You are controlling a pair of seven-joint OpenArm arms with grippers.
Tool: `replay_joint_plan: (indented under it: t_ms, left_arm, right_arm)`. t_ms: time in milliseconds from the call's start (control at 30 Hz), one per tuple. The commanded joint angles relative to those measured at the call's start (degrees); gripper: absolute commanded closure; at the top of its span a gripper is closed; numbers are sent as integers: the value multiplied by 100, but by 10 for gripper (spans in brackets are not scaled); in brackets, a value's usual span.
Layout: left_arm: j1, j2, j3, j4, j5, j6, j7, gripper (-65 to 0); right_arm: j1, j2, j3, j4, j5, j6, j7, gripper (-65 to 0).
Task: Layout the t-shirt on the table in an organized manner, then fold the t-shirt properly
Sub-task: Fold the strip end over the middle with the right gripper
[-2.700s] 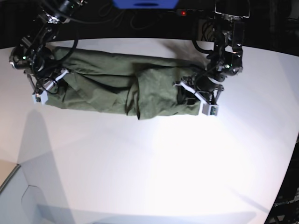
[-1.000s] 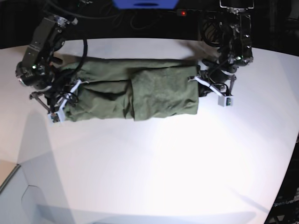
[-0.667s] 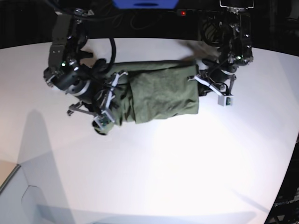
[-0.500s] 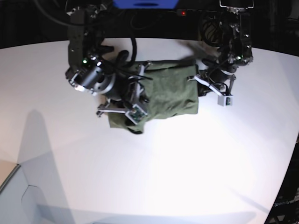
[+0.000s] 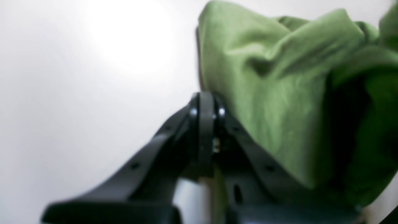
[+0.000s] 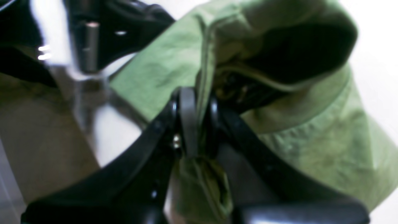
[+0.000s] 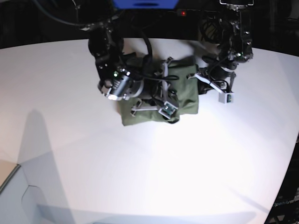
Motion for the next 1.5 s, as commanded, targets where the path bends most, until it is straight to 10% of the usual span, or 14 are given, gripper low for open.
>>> replay_joint_plan:
  t_ms: [0,700,1067,1467]
  left_arm:
    - [26,-15,1,26,103,37,180,-1]
    - [-18,-15,19,26,94,37,180,-1]
    - [-27,-15,10,26,94,37,189,-1]
    - [69,-68,-34,527,94,28,224,-1]
  right_arm:
    - [119,-127,-23,58,121,-1,163,0]
    - [770,-127,-23,-935,130,-1,348,0]
    - [831,-127,-506,-478,147,-1,304,-360]
    - [172,-127,707,436,138,-1,295,-355]
